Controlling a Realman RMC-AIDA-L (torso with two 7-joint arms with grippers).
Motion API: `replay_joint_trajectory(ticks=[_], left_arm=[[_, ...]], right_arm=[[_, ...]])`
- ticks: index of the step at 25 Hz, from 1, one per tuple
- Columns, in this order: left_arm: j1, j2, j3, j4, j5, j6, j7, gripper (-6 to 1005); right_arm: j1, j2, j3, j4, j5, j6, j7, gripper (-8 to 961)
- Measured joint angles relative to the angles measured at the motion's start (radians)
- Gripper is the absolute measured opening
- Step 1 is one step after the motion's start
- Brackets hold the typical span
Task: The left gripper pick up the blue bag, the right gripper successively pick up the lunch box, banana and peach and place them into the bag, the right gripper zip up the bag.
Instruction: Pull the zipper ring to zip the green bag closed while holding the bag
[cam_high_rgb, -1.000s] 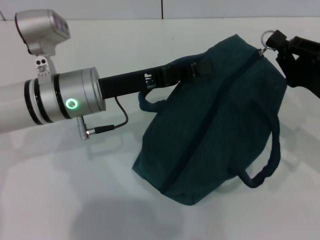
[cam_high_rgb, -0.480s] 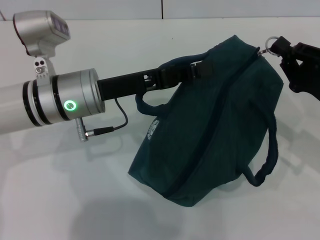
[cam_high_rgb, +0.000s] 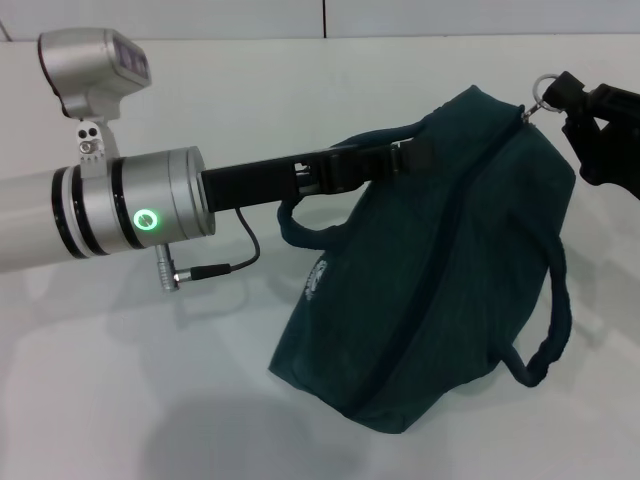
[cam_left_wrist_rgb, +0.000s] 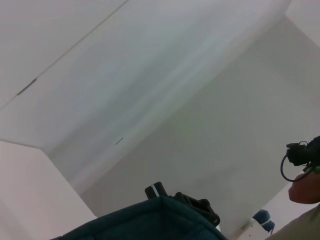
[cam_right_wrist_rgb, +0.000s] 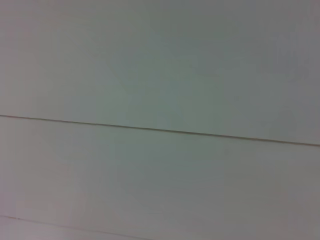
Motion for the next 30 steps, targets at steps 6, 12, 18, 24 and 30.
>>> replay_joint_trajectory(ticks=[6, 12, 18, 24, 30], left_arm=[[0.001, 0.0, 0.0, 0.0, 0.003, 0.0, 0.011, 133], [0.001, 0.001, 0.0, 0.0, 0.004, 0.001, 0.014, 144], [-0.002, 0.002, 0.0, 0.001, 0.003, 0.02, 0.023, 155], [-0.003, 0.003, 0.0, 0.004, -0.005, 0.058, 0.041, 166], [-0.003, 0.004, -0.004, 0.008, -0.012, 0.081, 0.052, 177]], right_arm=[[-0.014, -0.001, 0.0, -0.002, 0.019, 0.003, 0.008, 52], [-0.02, -0.002, 0.0, -0.004, 0.025, 0.014, 0.008, 54], [-0.023, -0.003, 0.0, -0.001, 0.036, 0.043, 0.008, 57], [-0.026, -0.003, 0.0, 0.0, 0.04, 0.068, 0.008, 59], [-0.028, -0.003, 0.0, 0.0, 0.04, 0.087, 0.008, 61]])
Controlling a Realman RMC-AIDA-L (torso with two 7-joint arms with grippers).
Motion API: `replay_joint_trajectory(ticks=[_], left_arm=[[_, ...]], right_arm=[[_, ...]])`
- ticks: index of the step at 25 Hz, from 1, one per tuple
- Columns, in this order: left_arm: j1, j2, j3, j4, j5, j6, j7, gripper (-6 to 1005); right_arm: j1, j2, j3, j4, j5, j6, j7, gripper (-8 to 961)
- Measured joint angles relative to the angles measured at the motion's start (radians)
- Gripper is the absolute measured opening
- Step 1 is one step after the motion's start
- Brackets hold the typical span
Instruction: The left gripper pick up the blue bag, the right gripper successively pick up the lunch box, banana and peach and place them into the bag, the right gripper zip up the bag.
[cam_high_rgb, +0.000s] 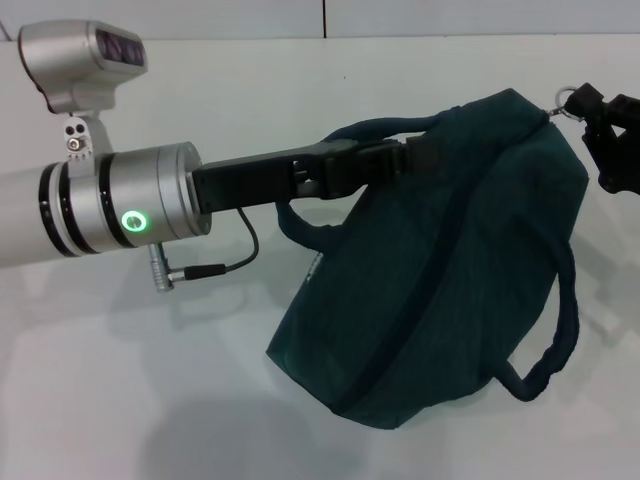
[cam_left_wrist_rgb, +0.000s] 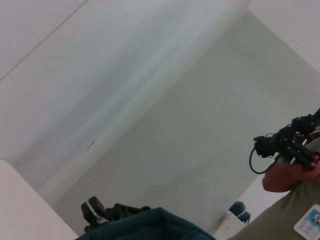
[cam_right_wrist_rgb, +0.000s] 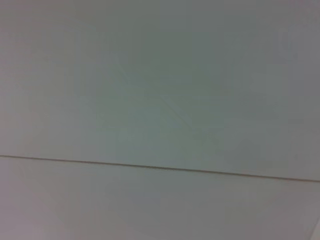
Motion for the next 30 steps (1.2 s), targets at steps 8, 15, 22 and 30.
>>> replay_joint_trajectory(ticks=[8, 15, 22, 30], left_arm=[[0.004, 0.0, -0.001, -0.008, -0.078, -0.069, 0.001, 191], [0.014, 0.005, -0.003, -0.006, -0.142, -0.197, 0.0, 204], [0.008, 0.001, -0.003, -0.008, -0.148, -0.345, 0.0, 217], [0.02, -0.002, -0.002, -0.009, -0.242, -0.358, 0.048, 231]], right_arm=[[0.017, 0.005, 0.001, -0.037, 0.016, -0.058, -0.051, 63], [0.016, 0.001, 0.001, -0.039, 0.039, -0.066, -0.052, 145], [-0.011, -0.006, 0.018, -0.044, 0.065, -0.062, -0.068, 430], [-0.024, -0.016, 0.021, -0.064, 0.056, -0.092, -0.093, 621]])
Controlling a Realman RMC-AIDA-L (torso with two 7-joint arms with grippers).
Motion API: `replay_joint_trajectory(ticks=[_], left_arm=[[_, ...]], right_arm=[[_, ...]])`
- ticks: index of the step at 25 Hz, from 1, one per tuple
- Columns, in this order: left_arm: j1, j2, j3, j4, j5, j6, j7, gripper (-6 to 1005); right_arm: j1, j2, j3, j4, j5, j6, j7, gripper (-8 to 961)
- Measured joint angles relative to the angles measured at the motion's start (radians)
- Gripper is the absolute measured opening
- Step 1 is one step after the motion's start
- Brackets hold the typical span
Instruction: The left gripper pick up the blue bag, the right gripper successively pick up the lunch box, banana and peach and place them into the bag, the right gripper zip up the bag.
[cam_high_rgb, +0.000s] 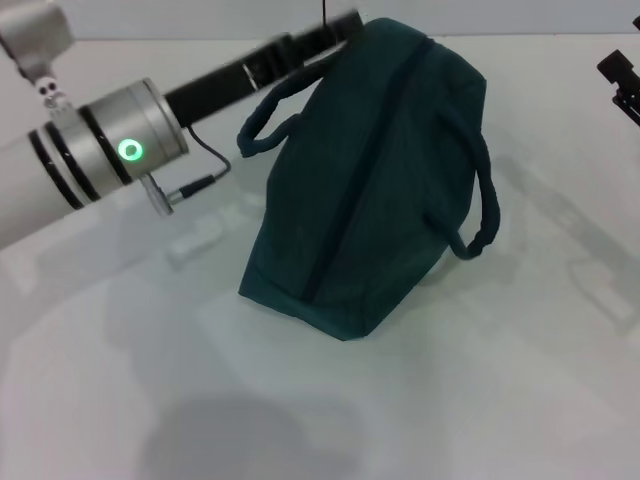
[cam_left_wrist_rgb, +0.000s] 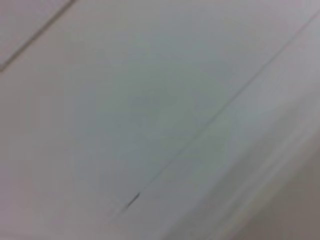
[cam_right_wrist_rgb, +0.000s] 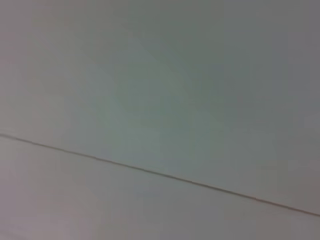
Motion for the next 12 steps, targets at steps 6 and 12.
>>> replay_joint_trajectory(ticks=[6, 12], left_arm=[[0.031, 0.014, -0.001, 0.013, -0.123, 0.09, 0.006, 419], [0.048, 0.065, 0.003, 0.075, -0.098, 0.296, 0.015, 593]], right_arm=[[0.002, -0.009, -0.011, -0.058, -0.031, -0.032, -0.055, 714], [0.017, -0.018, -0.012, -0.127, -0.136, -0.089, -0.207, 768]])
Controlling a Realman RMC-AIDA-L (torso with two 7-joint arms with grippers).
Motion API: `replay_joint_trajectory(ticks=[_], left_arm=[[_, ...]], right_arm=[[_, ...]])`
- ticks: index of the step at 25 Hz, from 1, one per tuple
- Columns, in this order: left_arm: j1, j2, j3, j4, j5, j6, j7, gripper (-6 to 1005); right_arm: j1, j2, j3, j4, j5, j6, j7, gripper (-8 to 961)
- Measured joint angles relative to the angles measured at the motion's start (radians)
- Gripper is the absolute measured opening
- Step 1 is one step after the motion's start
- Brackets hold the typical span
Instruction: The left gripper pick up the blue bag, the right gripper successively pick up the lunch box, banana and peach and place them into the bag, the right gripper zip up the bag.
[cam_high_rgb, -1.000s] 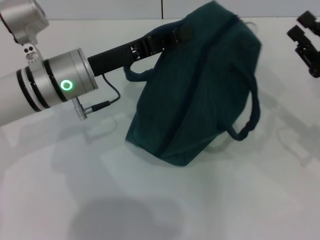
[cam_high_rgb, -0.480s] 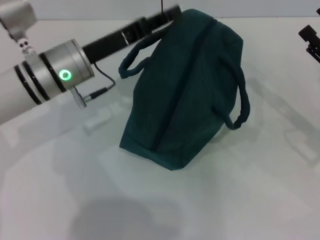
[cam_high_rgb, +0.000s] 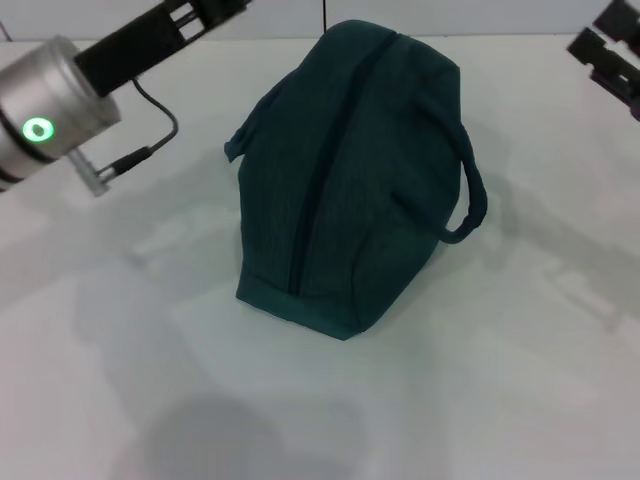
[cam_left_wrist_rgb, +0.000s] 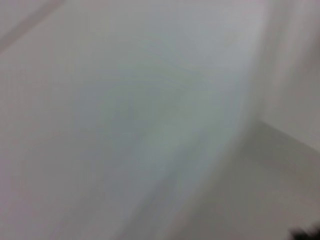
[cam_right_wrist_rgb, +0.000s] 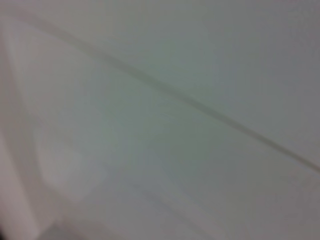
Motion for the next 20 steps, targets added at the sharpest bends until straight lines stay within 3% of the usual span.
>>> replay_joint_trajectory(ticks=[4, 9, 14, 20], left_arm=[[0.035, 0.023, 0.002, 0.117, 0.135, 0.148, 0.014, 706], [0.126, 0.027, -0.002, 0.282, 0.286, 0.209, 0.028, 892], [0.195, 0.023, 0.0, 0.334, 0.384, 0.25, 0.157, 893], [0.217, 0.023, -0.003, 0.26, 0.475, 0.267, 0.274, 893]], right_arm=[[0.009, -0.007, 0.0, -0.067, -0.112, -0.094, -0.179, 788], [0.003, -0.007, 0.0, -0.203, -0.344, -0.143, -0.386, 838], [-0.004, 0.018, -0.004, -0.275, -0.569, -0.134, -0.559, 868], [0.004, 0.036, -0.05, -0.215, -0.604, -0.091, -0.714, 867]])
